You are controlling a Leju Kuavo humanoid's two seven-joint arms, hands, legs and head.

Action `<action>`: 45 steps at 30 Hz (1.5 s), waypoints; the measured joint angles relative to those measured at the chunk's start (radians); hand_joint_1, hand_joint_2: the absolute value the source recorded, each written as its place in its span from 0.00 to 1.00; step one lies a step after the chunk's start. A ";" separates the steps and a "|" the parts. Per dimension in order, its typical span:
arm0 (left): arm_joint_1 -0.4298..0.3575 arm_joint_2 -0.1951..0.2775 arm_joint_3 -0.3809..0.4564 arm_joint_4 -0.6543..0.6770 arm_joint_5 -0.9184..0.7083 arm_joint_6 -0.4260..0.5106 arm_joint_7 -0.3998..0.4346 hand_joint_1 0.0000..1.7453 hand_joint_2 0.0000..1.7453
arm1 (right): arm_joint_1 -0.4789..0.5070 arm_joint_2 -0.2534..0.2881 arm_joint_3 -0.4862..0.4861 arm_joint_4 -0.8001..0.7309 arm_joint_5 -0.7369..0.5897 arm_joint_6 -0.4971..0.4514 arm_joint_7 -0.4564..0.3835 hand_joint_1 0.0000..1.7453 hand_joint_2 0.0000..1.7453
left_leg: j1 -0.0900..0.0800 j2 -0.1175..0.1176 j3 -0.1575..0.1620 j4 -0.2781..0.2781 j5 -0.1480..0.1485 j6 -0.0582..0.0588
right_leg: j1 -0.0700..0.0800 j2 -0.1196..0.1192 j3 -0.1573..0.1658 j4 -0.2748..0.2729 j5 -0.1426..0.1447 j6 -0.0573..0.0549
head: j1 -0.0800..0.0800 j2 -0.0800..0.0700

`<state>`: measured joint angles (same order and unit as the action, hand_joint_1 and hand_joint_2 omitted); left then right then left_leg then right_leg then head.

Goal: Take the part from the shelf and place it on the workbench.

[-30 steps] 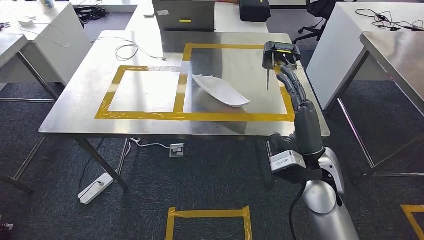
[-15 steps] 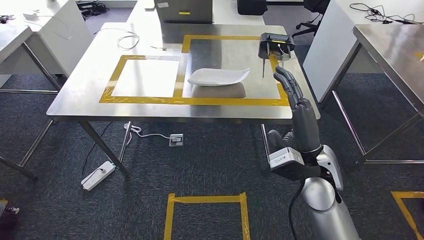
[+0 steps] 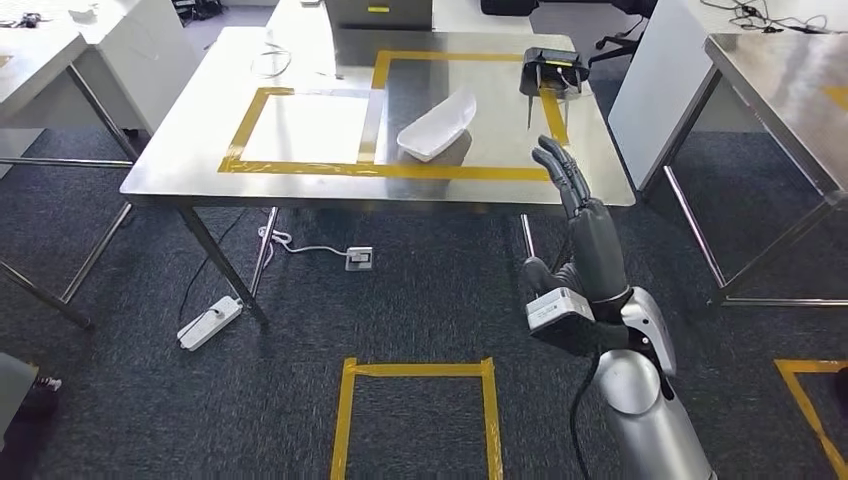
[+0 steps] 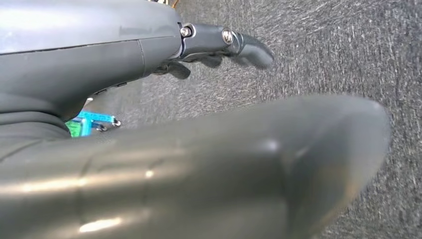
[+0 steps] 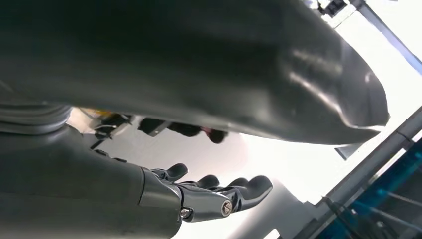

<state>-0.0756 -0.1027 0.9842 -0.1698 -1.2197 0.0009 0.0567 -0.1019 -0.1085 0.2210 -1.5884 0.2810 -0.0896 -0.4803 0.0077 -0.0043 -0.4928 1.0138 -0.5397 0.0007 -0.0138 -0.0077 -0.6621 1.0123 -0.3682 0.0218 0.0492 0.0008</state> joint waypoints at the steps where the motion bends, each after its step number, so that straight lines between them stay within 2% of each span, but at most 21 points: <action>1: 0.000 0.000 0.000 0.000 0.000 0.001 -0.001 0.00 0.00 | 0.002 -0.002 0.001 0.022 0.000 -0.003 0.008 0.00 0.00 | 0.000 0.002 -0.009 0.000 0.010 0.011 | -0.002 0.001 -0.007 0.012 -0.019 0.006 | 0.000 0.000; 4: -0.001 0.000 0.000 0.000 -0.001 0.002 0.005 0.00 0.00 | 0.018 -0.005 0.002 0.098 0.006 -0.015 0.049 0.00 0.00 | 0.000 0.007 -0.045 0.000 0.044 0.029 | -0.003 0.002 -0.049 0.155 -0.160 0.016 | 0.000 0.000; 6: 0.001 0.000 0.000 0.001 -0.002 0.002 0.021 0.00 0.00 | 0.039 -0.004 0.005 0.176 0.027 -0.018 0.104 0.00 0.00 | -0.003 0.007 -0.073 0.003 0.068 0.032 | -0.002 0.003 -0.062 0.268 -0.206 0.016 | 0.000 0.000; 7: 0.002 0.000 0.000 0.001 -0.002 0.002 0.031 0.00 0.00 | 0.048 -0.003 0.008 0.229 0.038 -0.020 0.126 0.00 0.00 | -0.005 0.006 -0.089 0.005 0.080 0.031 | 0.000 0.003 -0.050 0.287 -0.194 0.014 | 0.001 0.000; 9: 0.004 0.000 0.000 0.002 -0.002 0.002 0.042 0.00 0.00 | 0.052 0.003 0.013 0.358 0.042 -0.021 0.137 0.00 0.00 | -0.007 0.006 -0.115 0.010 0.098 0.029 | 0.006 0.004 0.026 0.215 -0.141 0.000 | 0.003 0.000; 11: 0.003 -0.004 0.000 0.002 -0.001 0.002 0.044 0.00 0.00 | 0.031 0.014 0.015 0.520 0.022 -0.006 0.144 0.00 0.00 | -0.007 0.009 -0.132 0.012 0.114 0.022 | 0.016 0.005 0.128 0.069 -0.138 -0.023 | 0.003 0.000; 13: 0.001 -0.007 0.000 0.002 -0.002 0.003 0.042 0.00 0.00 | -0.003 0.028 0.015 0.707 -0.004 0.024 0.205 0.00 0.00 | -0.002 0.011 -0.136 0.007 0.132 0.010 | 0.027 0.004 0.174 -0.014 -0.156 -0.038 | 0.004 0.000; 16: 0.003 -0.007 0.000 0.004 -0.006 0.003 0.039 0.00 0.00 | -0.024 0.051 0.015 0.950 -0.028 0.059 0.328 0.00 0.00 | 0.002 0.008 -0.144 0.003 0.136 -0.008 | 0.025 -0.001 0.161 -0.040 -0.124 -0.048 | 0.008 0.000; 18: 0.006 -0.006 0.000 0.005 -0.008 0.003 0.035 0.00 0.00 | -0.021 0.068 0.015 1.070 -0.040 0.082 0.428 0.00 0.00 | 0.001 0.005 -0.165 0.065 0.059 -0.018 | 0.016 -0.005 0.142 -0.053 -0.096 -0.053 | 0.006 0.000; 20: 0.006 -0.003 0.000 0.006 -0.005 0.002 0.024 0.00 0.00 | -0.007 0.081 0.012 1.159 -0.050 0.102 0.535 0.00 0.00 | 0.003 0.004 -0.189 0.183 -0.035 -0.028 | 0.015 -0.008 0.115 -0.051 -0.076 -0.054 | 0.003 0.000; 22: 0.006 0.001 0.000 0.007 0.002 0.001 0.009 0.00 0.00 | 0.016 0.090 0.005 1.229 -0.062 0.124 0.640 0.00 0.00 | 0.005 0.005 -0.182 0.258 -0.047 -0.037 | 0.013 -0.013 0.084 -0.041 -0.059 -0.050 | 0.003 0.000; 24: 0.006 0.004 0.001 0.007 0.008 0.000 0.003 0.00 0.00 | 0.042 0.098 -0.003 1.281 -0.070 0.138 0.717 0.00 0.00 | 0.008 0.005 -0.116 0.208 0.002 -0.042 | 0.009 -0.016 0.050 -0.023 -0.046 -0.044 | 0.003 0.000; 27: 0.004 0.004 0.001 0.007 0.010 -0.001 0.016 0.00 0.00 | 0.065 0.110 -0.020 1.326 -0.098 0.130 0.761 0.00 0.00 | 0.007 -0.002 0.007 0.031 -0.008 -0.038 | 0.007 -0.012 0.013 0.004 -0.030 -0.028 | 0.003 0.000; 30: 0.004 0.002 0.001 0.008 0.001 -0.004 0.037 0.00 0.00 | 0.072 0.123 -0.058 1.353 -0.151 0.102 0.746 0.00 0.00 | 0.003 -0.004 0.009 0.002 -0.012 -0.010 | 0.007 -0.005 0.006 0.004 -0.006 -0.010 | 0.000 0.000; 32: 0.004 0.000 0.000 0.008 -0.014 -0.009 0.045 0.00 0.00 | 0.076 0.132 -0.083 1.366 -0.170 0.087 0.723 0.00 0.50 | 0.004 0.002 -0.008 0.000 0.006 0.012 | 0.004 0.000 -0.007 0.028 -0.041 0.002 | 0.000 0.000; 34: 0.003 0.000 0.000 0.008 -0.032 -0.012 0.048 0.00 0.00 | 0.079 0.139 -0.101 1.374 -0.181 0.075 0.696 0.00 1.00 | 0.005 0.006 -0.033 0.000 0.030 0.024 | 0.003 0.002 -0.036 0.128 -0.144 0.009 | 0.002 0.000; 36: 0.002 0.000 -0.002 0.007 -0.047 -0.014 0.048 0.00 0.00 | 0.078 0.145 -0.118 1.378 -0.192 0.066 0.673 0.00 1.00 | 0.003 0.008 -0.062 0.003 0.055 0.026 | 0.003 0.002 -0.059 0.257 -0.220 0.012 | 0.003 0.000; 38: -0.001 -0.002 -0.008 0.007 -0.057 -0.018 0.047 0.00 0.00 | 0.078 0.149 -0.134 1.381 -0.200 0.057 0.662 0.00 1.00 | 0.001 0.008 -0.093 0.007 0.078 0.025 | 0.004 0.003 -0.029 0.290 -0.205 0.008 | 0.003 0.000; 40: -0.011 -0.006 -0.016 0.007 -0.061 -0.023 0.044 0.00 0.00 | 0.076 0.152 -0.147 1.384 -0.205 0.047 0.662 0.00 1.00 | 0.000 0.008 -0.119 0.011 0.097 0.021 | 0.008 0.004 0.071 0.176 -0.162 -0.006 | 0.003 0.000; 42: -0.027 -0.011 -0.024 0.006 -0.063 -0.029 0.041 0.00 0.00 | 0.071 0.153 -0.155 1.386 -0.205 0.039 0.666 0.00 1.00 | -0.001 0.008 -0.132 0.011 0.116 0.013 | 0.016 0.005 0.169 0.029 -0.164 -0.019 | 0.003 0.000; 45: -0.049 -0.017 -0.033 0.005 -0.071 -0.034 0.039 0.00 0.00 | 0.066 0.155 -0.163 1.390 -0.208 0.028 0.666 0.00 1.00 | 0.002 0.009 -0.136 -0.003 0.145 -0.007 | 0.022 0.005 0.188 -0.029 -0.160 -0.031 | 0.006 0.000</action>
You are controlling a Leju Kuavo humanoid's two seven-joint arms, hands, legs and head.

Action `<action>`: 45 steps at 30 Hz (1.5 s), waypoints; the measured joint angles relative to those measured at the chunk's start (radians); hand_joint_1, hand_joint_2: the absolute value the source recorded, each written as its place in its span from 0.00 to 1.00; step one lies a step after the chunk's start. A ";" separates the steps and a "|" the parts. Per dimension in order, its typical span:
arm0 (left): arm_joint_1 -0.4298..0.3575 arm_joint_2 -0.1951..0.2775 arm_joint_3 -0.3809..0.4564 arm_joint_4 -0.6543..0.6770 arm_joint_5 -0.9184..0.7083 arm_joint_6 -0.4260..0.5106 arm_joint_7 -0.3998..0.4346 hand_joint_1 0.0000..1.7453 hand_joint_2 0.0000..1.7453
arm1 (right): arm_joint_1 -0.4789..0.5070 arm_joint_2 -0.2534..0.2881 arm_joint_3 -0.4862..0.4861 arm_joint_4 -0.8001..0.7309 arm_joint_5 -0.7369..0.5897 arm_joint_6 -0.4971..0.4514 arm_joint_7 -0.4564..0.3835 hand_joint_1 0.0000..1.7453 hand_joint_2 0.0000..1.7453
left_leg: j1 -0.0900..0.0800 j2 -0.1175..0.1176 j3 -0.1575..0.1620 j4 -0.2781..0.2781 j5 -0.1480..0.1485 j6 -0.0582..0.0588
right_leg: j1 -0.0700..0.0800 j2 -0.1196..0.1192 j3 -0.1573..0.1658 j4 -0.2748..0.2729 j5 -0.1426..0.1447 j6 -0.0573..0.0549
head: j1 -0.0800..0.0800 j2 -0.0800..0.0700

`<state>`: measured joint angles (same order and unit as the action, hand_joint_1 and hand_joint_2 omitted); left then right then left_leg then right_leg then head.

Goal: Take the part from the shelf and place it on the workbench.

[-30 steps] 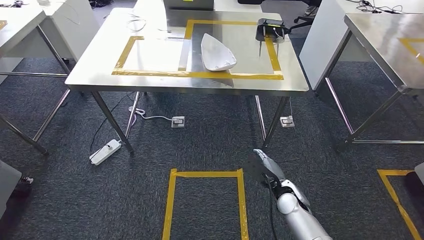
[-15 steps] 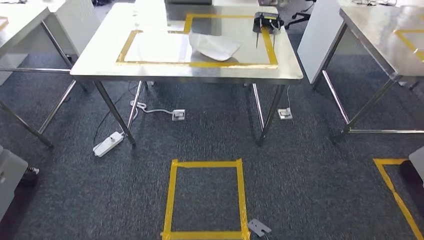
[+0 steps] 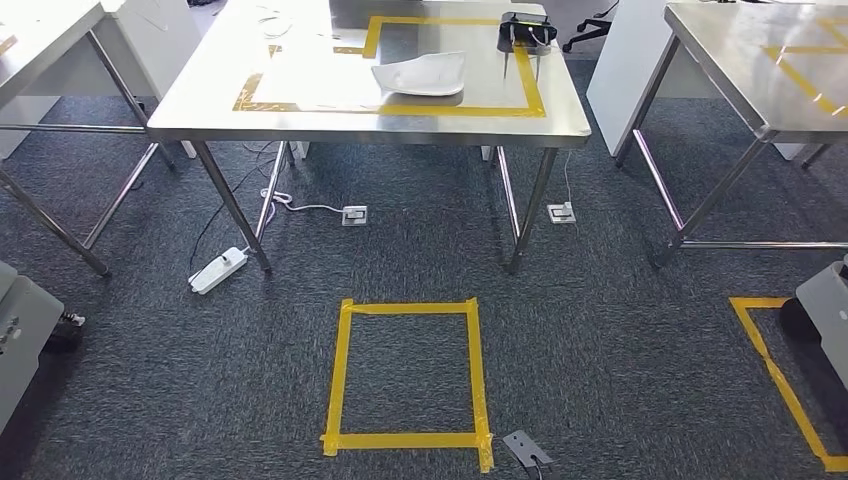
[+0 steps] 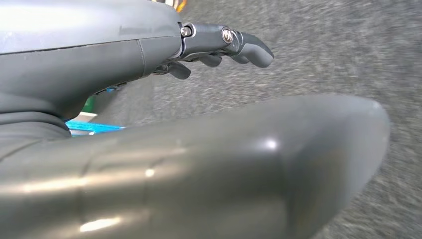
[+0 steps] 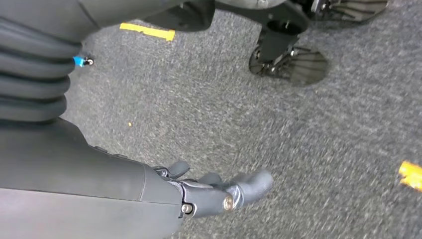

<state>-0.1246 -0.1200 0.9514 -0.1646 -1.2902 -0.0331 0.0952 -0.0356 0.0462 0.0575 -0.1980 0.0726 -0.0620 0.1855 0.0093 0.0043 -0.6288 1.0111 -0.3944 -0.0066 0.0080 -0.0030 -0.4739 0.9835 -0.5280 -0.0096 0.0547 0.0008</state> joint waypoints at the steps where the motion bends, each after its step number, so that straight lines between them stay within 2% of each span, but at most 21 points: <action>1: -0.005 -0.001 -0.003 0.000 -0.002 -0.001 0.000 0.00 0.00 | -0.001 0.001 -0.004 0.002 -0.002 -0.004 0.000 0.00 1.00 | 0.000 -0.001 -0.004 0.000 -0.001 -0.006 | -0.002 -0.002 -0.007 -0.007 0.012 -0.006 | 0.001 0.000; 3: -0.011 -0.003 -0.009 0.000 -0.003 -0.004 0.001 0.00 0.00 | -0.003 0.004 -0.013 0.004 -0.006 -0.010 0.004 0.00 1.00 | 0.000 -0.003 -0.023 0.042 -0.058 -0.015 | -0.009 -0.005 -0.029 -0.018 0.040 -0.020 | -0.002 0.000; 6: -0.018 -0.004 -0.015 -0.002 -0.003 -0.006 0.007 0.00 0.00 | -0.002 0.008 -0.019 0.006 -0.009 -0.011 0.012 0.00 1.00 | 0.004 -0.004 -0.057 0.214 -0.190 -0.028 | -0.009 -0.007 -0.075 -0.013 0.075 -0.025 | -0.005 0.000; 8: -0.018 -0.004 -0.018 -0.003 -0.003 -0.005 0.015 0.00 0.00 | -0.001 0.012 -0.022 0.006 -0.009 -0.011 0.013 0.00 1.00 | 0.005 -0.004 -0.040 0.276 -0.183 -0.034 | -0.011 -0.009 -0.109 -0.001 0.095 -0.021 | -0.005 0.000; 10: -0.018 -0.003 -0.018 -0.003 -0.003 -0.003 0.021 0.00 0.00 | -0.001 0.015 -0.025 0.007 -0.010 -0.010 0.013 0.00 1.00 | 0.008 -0.004 0.036 0.205 -0.133 -0.037 | -0.014 -0.010 -0.144 0.017 0.112 -0.013 | -0.005 0.000; 13: -0.018 -0.004 -0.019 -0.004 -0.003 0.000 0.023 0.00 0.00 | 0.000 0.017 -0.027 0.008 -0.011 -0.011 0.013 0.00 1.00 | 0.004 -0.007 0.157 0.027 -0.157 -0.028 | -0.014 -0.010 -0.178 0.038 0.134 0.004 | -0.004 0.000; 16: -0.015 -0.005 -0.019 -0.004 -0.003 0.001 0.024 0.00 0.00 | 0.002 0.017 -0.030 0.012 -0.011 -0.011 0.013 0.00 1.00 | -0.001 -0.006 0.145 0.003 -0.153 0.004 | -0.016 -0.009 -0.185 0.035 0.158 0.023 | -0.004 0.000; 19: -0.015 -0.006 -0.019 -0.005 -0.003 0.002 0.027 0.00 0.00 | 0.005 0.017 -0.033 0.016 -0.011 -0.011 0.014 0.00 1.00 | 0.002 0.001 0.107 0.001 -0.117 0.030 | -0.020 -0.005 -0.215 0.116 0.054 0.040 | -0.001 0.000; 21: -0.014 -0.005 -0.019 -0.006 -0.003 0.002 0.033 0.00 0.00 | 0.004 0.018 -0.034 0.016 -0.011 -0.011 0.018 0.00 1.00 | 0.001 0.002 0.075 0.002 -0.089 0.034 | -0.021 -0.004 -0.239 0.244 -0.045 0.046 | 0.000 0.000; 22: -0.011 -0.005 -0.019 -0.006 -0.002 0.003 0.036 0.00 0.00 | 0.004 0.018 -0.034 0.017 -0.010 -0.011 0.023 0.00 1.00 | 0.000 0.002 0.057 0.004 -0.074 0.034 | -0.020 -0.004 -0.239 0.296 -0.061 0.046 | 0.001 0.000; 24: -0.002 -0.005 -0.019 -0.006 0.001 0.008 0.038 0.00 0.00 | 0.004 0.018 -0.035 0.018 -0.005 -0.010 0.034 0.00 1.00 | -0.002 0.003 0.021 0.009 -0.048 0.031 | -0.018 -0.003 -0.196 0.310 -0.027 0.041 | 0.001 0.000; 26: 0.009 -0.005 -0.019 -0.006 0.003 0.017 0.037 0.00 0.00 | 0.002 0.017 -0.035 0.018 -0.003 -0.010 0.036 0.00 1.00 | -0.003 0.004 -0.007 0.014 -0.026 0.026 | -0.012 -0.002 -0.089 0.189 0.005 0.026 | 0.001 0.000; 28: 0.016 -0.005 -0.019 -0.006 0.008 0.024 0.038 0.00 0.00 | -0.001 0.016 -0.035 0.018 0.000 -0.011 0.034 0.00 1.00 | -0.002 0.005 -0.019 0.014 -0.005 0.017 | -0.003 0.000 0.007 0.044 -0.018 0.011 | 0.001 0.000; 31: 0.021 -0.004 -0.019 -0.006 0.015 0.032 0.031 0.00 0.00 | -0.003 0.016 -0.035 0.019 0.010 -0.006 0.030 0.00 1.00 | 0.003 0.005 -0.022 0.000 0.026 -0.003 | 0.002 -0.002 0.018 -0.012 -0.019 -0.003 | 0.003 0.000; 33: 0.024 -0.003 -0.019 -0.006 0.015 0.034 0.027 0.00 0.00 | -0.003 0.016 -0.035 0.020 0.013 -0.001 0.021 0.00 1.00 | 0.003 0.001 -0.036 0.019 -0.012 -0.013 | -0.004 -0.005 -0.004 -0.021 0.012 -0.016 | 0.002 0.000; 36: 0.025 -0.003 -0.019 -0.005 0.013 0.027 0.025 0.00 0.00 | -0.003 0.015 -0.035 0.020 0.017 0.011 0.009 0.00 1.00 | 0.005 -0.002 -0.065 0.176 -0.169 -0.025 | -0.007 -0.007 -0.052 -0.024 0.056 -0.025 | -0.004 0.000; 37: 0.024 -0.003 -0.019 -0.005 0.011 0.022 0.022 0.00 0.00 | -0.003 0.015 -0.035 0.020 0.020 0.017 0.009 0.00 1.00 | 0.005 -0.002 -0.066 0.235 -0.190 -0.029 | -0.007 -0.008 -0.071 -0.020 0.069 -0.024 | -0.004 0.000; 39: 0.024 -0.003 -0.019 -0.005 0.002 0.009 0.020 0.00 0.00 | -0.003 0.016 -0.035 0.021 0.024 0.025 0.011 0.00 1.00 | 0.006 -0.002 -0.038 0.281 -0.158 -0.034 | -0.009 -0.011 -0.111 -0.008 0.094 -0.018 | -0.004 0.000; 41: 0.022 -0.003 -0.022 -0.005 -0.012 -0.001 0.026 0.00 0.00 | -0.003 0.016 -0.035 0.021 0.023 0.022 0.011 0.00 1.00 | 0.008 -0.002 0.049 0.197 -0.120 -0.036 | -0.011 -0.012 -0.150 0.011 0.113 -0.009 | -0.004 0.000; 44: 0.016 -0.005 -0.031 -0.006 -0.027 -0.004 0.034 0.00 0.00 | -0.003 0.015 -0.035 0.021 0.021 0.019 0.018 0.00 1.00 | 0.002 -0.006 0.171 0.014 -0.175 -0.021 | -0.010 -0.013 -0.183 0.034 0.137 0.009 | -0.002 0.000; 45: 0.014 -0.006 -0.035 -0.006 -0.030 -0.003 0.032 0.00 0.25 | -0.003 0.015 -0.035 0.021 0.017 0.020 0.020 0.00 1.00 | -0.002 -0.006 0.178 -0.006 -0.184 -0.010 | -0.011 -0.013 -0.186 0.033 0.146 0.015 | -0.001 0.000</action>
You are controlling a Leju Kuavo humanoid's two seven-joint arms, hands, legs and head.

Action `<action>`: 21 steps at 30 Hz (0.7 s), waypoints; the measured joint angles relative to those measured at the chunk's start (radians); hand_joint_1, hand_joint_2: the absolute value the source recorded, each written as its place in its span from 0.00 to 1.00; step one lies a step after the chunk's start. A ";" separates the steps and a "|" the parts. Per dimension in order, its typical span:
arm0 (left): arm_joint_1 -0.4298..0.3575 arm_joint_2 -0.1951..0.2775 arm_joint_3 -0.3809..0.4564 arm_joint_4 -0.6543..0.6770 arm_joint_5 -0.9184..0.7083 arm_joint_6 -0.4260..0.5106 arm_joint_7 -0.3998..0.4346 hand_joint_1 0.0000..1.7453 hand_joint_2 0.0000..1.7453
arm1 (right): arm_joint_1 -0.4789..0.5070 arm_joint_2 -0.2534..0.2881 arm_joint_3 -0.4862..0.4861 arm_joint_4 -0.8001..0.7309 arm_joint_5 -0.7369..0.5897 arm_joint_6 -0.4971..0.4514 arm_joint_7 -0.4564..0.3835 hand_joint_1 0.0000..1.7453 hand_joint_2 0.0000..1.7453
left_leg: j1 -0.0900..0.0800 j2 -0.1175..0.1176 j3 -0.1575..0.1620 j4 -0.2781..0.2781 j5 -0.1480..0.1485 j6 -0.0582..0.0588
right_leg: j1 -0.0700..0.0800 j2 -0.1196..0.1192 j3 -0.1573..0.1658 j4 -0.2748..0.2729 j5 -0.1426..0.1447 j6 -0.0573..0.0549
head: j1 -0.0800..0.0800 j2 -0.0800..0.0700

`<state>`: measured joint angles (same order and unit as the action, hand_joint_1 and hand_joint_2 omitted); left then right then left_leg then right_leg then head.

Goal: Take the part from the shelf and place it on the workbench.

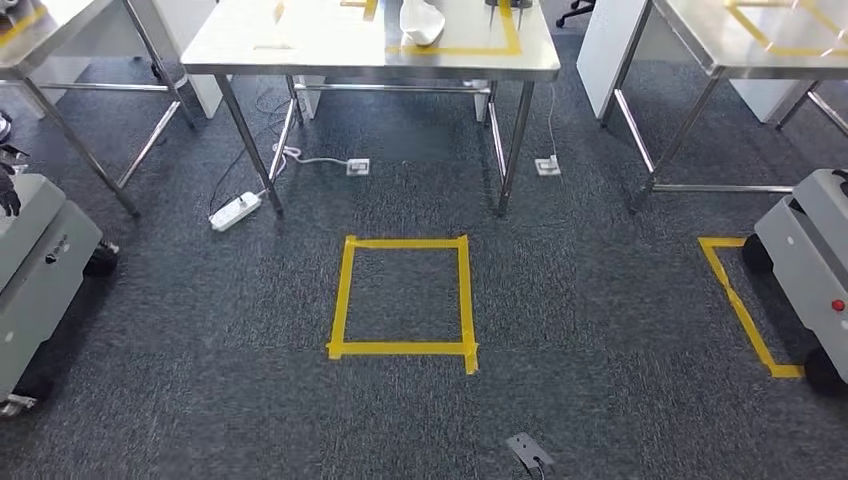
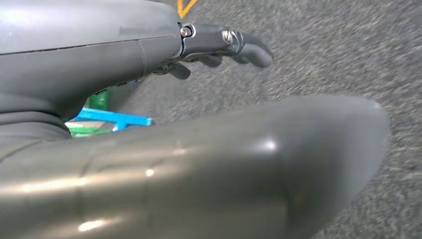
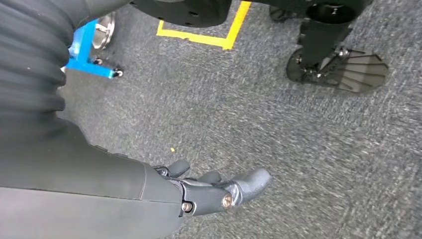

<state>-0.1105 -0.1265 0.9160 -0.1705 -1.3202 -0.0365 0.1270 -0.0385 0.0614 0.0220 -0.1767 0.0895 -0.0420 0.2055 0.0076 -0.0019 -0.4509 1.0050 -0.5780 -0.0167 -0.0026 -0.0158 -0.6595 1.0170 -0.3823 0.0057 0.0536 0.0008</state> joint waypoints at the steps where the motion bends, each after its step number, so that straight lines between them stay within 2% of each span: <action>1: -0.001 -0.002 -0.004 0.000 -0.002 -0.001 -0.005 0.00 0.50 | 0.001 0.000 -0.002 0.000 -0.006 0.000 0.001 0.00 1.00 | 0.000 0.002 -0.009 -0.001 0.004 0.013 | -0.001 0.000 -0.002 -0.003 0.009 0.006 | -0.001 0.000; 2: -0.002 -0.004 -0.007 0.000 -0.005 -0.005 -0.011 0.00 0.75 | 0.003 0.000 -0.004 0.001 -0.012 -0.002 0.001 0.00 1.00 | 0.000 0.004 -0.017 -0.001 0.012 0.024 | -0.003 0.001 -0.007 0.000 0.004 0.013 | -0.002 0.000; 3: -0.004 -0.006 -0.010 0.000 -0.009 -0.012 -0.018 0.00 1.00 | 0.005 0.000 -0.007 0.001 -0.018 -0.004 0.001 0.00 1.00 | 0.001 0.006 -0.027 -0.002 0.022 0.034 | -0.006 0.003 -0.016 0.017 -0.020 0.019 | -0.002 0.000; 4: -0.006 -0.007 -0.013 -0.001 -0.014 -0.018 -0.023 0.00 1.00 | 0.007 0.000 -0.010 0.002 -0.022 -0.007 0.002 0.00 1.00 | 0.003 0.007 -0.038 -0.003 0.033 0.041 | -0.007 0.004 -0.029 0.054 -0.061 0.025 | -0.003 0.000; 6: -0.010 -0.009 -0.022 -0.002 -0.022 -0.024 -0.025 0.00 1.00 | 0.008 0.000 -0.013 0.002 -0.026 -0.009 0.004 0.00 1.00 | 0.002 0.009 -0.063 -0.002 0.054 0.047 | -0.008 0.007 -0.061 0.176 -0.162 0.033 | -0.002 0.000; 7: -0.011 -0.010 -0.026 -0.002 -0.024 -0.024 -0.022 0.00 1.00 | 0.008 0.000 -0.014 0.003 -0.028 -0.010 0.004 0.00 1.00 | 0.002 0.010 -0.074 -0.001 0.063 0.046 | -0.008 0.008 -0.072 0.237 -0.188 0.034 | -0.002 0.000; 8: -0.011 -0.010 -0.030 -0.002 -0.025 -0.025 -0.018 0.00 1.00 | 0.010 0.000 -0.017 0.003 -0.034 -0.010 0.004 0.00 1.00 | 0.001 0.012 -0.084 0.000 0.072 0.045 | -0.008 0.008 -0.071 0.275 -0.192 0.035 | -0.002 0.000; 9: -0.011 -0.010 -0.036 -0.005 -0.023 -0.025 -0.014 0.00 1.00 | 0.012 0.000 -0.021 0.003 -0.042 -0.010 0.004 0.00 1.00 | 0.001 0.013 -0.093 0.002 0.079 0.044 | -0.008 0.008 -0.053 0.277 -0.177 0.033 | -0.002 0.000; 10: -0.011 -0.009 -0.045 -0.010 -0.015 -0.025 -0.009 0.00 1.00 | 0.018 0.000 -0.025 0.003 -0.050 -0.011 0.003 0.00 1.00 | 0.001 0.013 -0.100 0.004 0.086 0.041 | -0.008 0.008 -0.014 0.240 -0.153 0.030 | -0.002 0.000; 11: -0.011 -0.008 -0.058 -0.017 0.000 -0.025 -0.006 0.00 1.00 | 0.025 0.000 -0.029 0.003 -0.057 -0.011 0.002 0.00 1.00 | 0.001 0.013 -0.105 0.006 0.092 0.038 | -0.008 0.008 0.043 0.168 -0.134 0.025 | -0.001 0.000; 12: -0.011 -0.007 -0.074 -0.027 0.022 -0.025 -0.005 0.00 1.00 | 0.032 0.000 -0.032 0.003 -0.062 -0.011 0.000 0.00 1.00 | 0.001 0.013 -0.110 0.008 0.097 0.034 | -0.005 0.008 0.099 0.089 -0.129 0.019 | 0.000 0.000; 13: -0.011 -0.006 -0.092 -0.036 0.049 -0.025 -0.006 0.00 1.00 | 0.040 0.000 -0.034 0.003 -0.064 -0.010 -0.004 0.00 1.00 | 0.000 0.012 -0.113 0.008 0.102 0.028 | -0.002 0.008 0.141 0.025 -0.129 0.013 | 0.001 0.000; 14: -0.011 -0.004 -0.110 -0.044 0.078 -0.024 -0.008 0.00 0.75 | 0.047 -0.001 -0.034 0.003 -0.065 -0.010 -0.009 0.00 1.00 | 0.000 0.013 -0.115 0.007 0.106 0.022 | 0.001 0.008 0.163 -0.015 -0.135 0.007 | 0.003 0.000; 15: -0.010 -0.001 -0.129 -0.051 0.110 -0.023 -0.011 0.00 0.50 | 0.054 -0.001 -0.035 0.003 -0.067 -0.010 -0.014 0.00 1.00 | -0.002 0.013 -0.117 0.008 0.107 0.018 | 0.003 0.008 0.168 -0.031 -0.139 0.004 | 0.003 0.000; 16: -0.007 0.002 -0.148 -0.058 0.141 -0.022 -0.013 0.00 0.25 | 0.060 -0.001 -0.036 0.003 -0.068 -0.009 -0.019 0.00 1.00 | -0.002 0.014 -0.120 0.006 0.107 0.023 | 0.003 0.008 0.165 -0.034 -0.137 0.004 | 0.003 0.000; 17: -0.003 0.005 -0.167 -0.064 0.173 -0.021 -0.017 0.00 0.00 | 0.066 -0.001 -0.037 0.003 -0.068 -0.009 -0.023 0.00 0.75 | -0.003 0.014 -0.122 0.005 0.107 0.029 | 0.003 0.007 0.164 -0.037 -0.136 0.003 | 0.002 0.000; 19: 0.009 0.012 -0.206 -0.074 0.237 -0.018 -0.023 0.00 0.00 | 0.074 -0.002 -0.038 0.002 -0.070 -0.004 -0.034 0.00 0.25 | -0.001 0.014 -0.125 0.000 0.110 0.030 | 0.006 0.006 0.161 -0.037 -0.134 -0.002 | 0.001 0.000; 20: 0.016 0.014 -0.225 -0.079 0.269 -0.016 -0.026 0.00 0.00 | 0.077 -0.002 -0.038 0.002 -0.070 -0.002 -0.039 0.00 0.00 | 0.000 0.014 -0.125 -0.002 0.114 0.023 | 0.007 0.006 0.159 -0.035 -0.132 -0.006 | 0.000 0.000; 21: 0.024 0.017 -0.244 -0.083 0.301 -0.015 -0.028 0.00 0.00 | 0.079 -0.002 -0.039 0.000 -0.070 0.001 -0.044 0.00 0.00 | 0.001 0.014 -0.125 -0.004 0.118 0.016 | 0.008 0.006 0.157 -0.034 -0.130 -0.009 | 0.000 0.000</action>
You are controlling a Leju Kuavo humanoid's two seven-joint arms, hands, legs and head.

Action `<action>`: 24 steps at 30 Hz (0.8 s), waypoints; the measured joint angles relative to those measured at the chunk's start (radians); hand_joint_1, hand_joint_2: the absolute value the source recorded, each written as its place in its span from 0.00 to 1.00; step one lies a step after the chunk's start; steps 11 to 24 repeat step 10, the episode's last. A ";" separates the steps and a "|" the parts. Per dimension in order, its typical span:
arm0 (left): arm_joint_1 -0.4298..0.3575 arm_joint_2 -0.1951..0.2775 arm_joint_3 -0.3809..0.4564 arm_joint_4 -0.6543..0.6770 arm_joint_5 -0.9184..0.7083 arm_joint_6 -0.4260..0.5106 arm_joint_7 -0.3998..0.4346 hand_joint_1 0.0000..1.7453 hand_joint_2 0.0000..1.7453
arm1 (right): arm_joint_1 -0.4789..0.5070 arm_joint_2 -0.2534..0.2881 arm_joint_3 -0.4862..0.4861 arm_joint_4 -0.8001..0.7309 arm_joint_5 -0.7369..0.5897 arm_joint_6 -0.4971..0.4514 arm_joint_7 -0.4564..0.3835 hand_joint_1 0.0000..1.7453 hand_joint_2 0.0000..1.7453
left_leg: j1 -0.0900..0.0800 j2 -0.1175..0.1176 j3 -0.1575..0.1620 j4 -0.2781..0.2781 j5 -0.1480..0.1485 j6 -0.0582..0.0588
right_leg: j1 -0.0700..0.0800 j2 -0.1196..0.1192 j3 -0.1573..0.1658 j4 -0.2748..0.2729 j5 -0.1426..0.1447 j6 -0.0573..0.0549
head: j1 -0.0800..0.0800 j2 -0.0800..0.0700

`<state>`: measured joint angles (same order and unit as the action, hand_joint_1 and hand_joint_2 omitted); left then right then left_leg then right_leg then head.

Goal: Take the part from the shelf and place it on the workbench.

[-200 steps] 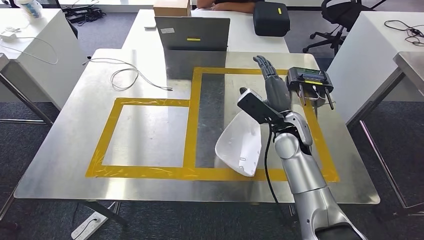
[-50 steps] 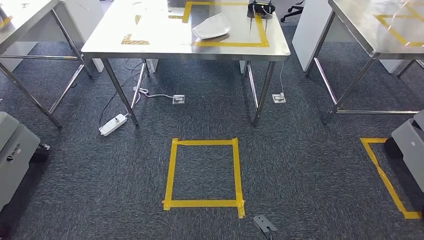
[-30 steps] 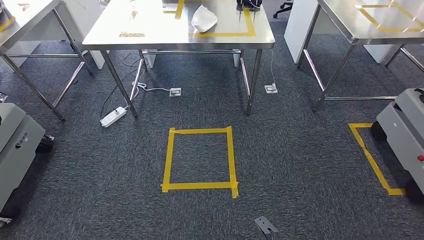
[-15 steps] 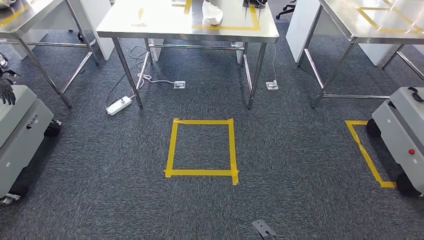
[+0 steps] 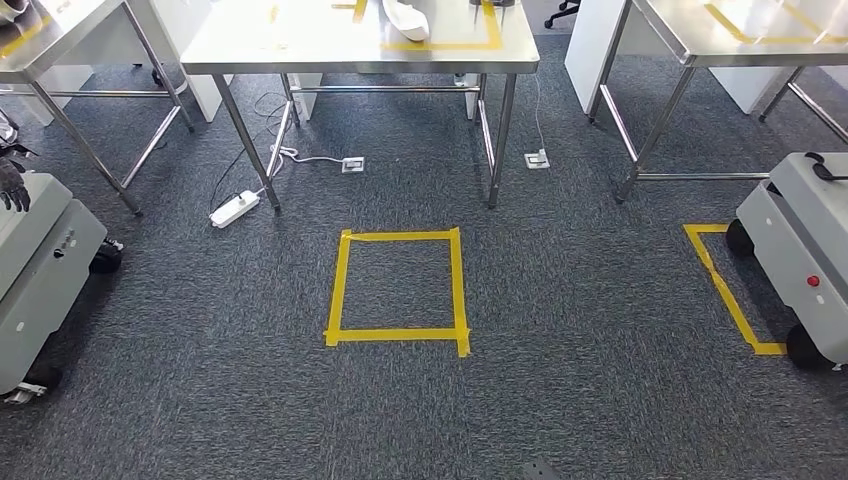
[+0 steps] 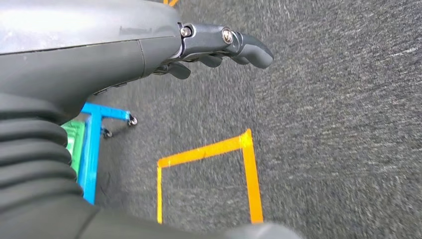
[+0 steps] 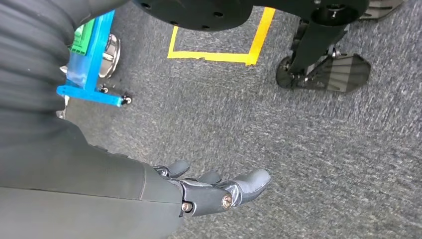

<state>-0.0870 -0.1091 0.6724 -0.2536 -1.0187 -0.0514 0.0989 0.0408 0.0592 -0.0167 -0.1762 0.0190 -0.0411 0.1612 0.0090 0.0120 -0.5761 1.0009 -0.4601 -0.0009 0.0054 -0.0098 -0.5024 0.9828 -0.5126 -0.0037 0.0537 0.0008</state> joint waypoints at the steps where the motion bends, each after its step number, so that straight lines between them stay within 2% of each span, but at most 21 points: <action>1: 0.008 0.004 -0.019 -0.005 0.032 0.001 -0.003 0.00 0.00 | 0.003 0.000 0.000 -0.002 0.000 0.002 -0.005 0.00 0.00 | 0.000 0.000 0.000 -0.002 0.005 -0.004 | 0.000 0.000 -0.002 0.001 0.001 -0.002 | 0.000 0.000; 5: 0.040 0.019 -0.095 -0.021 0.157 0.008 -0.015 0.00 0.00 | 0.016 -0.001 0.000 -0.016 -0.002 0.006 -0.025 0.00 0.00 | 0.001 -0.002 0.001 -0.004 0.017 -0.014 | 0.001 -0.001 -0.011 0.007 0.005 -0.007 | 0.000 0.000; 10: 0.067 0.030 -0.166 -0.036 0.273 0.013 -0.027 0.00 0.00 | 0.028 -0.008 0.000 -0.036 -0.004 0.007 -0.043 0.00 0.00 | 0.001 -0.003 -0.001 -0.004 0.019 -0.016 | 0.001 -0.001 -0.015 0.010 0.006 -0.009 | 0.000 0.000; 24: 0.067 0.030 -0.166 -0.036 0.273 0.013 -0.027 0.00 0.00 | 0.028 -0.008 0.000 -0.036 -0.004 0.007 -0.043 0.00 0.00 | 0.001 -0.003 -0.001 -0.004 0.019 -0.016 | 0.001 -0.001 -0.015 0.010 0.006 -0.009 | 0.000 0.000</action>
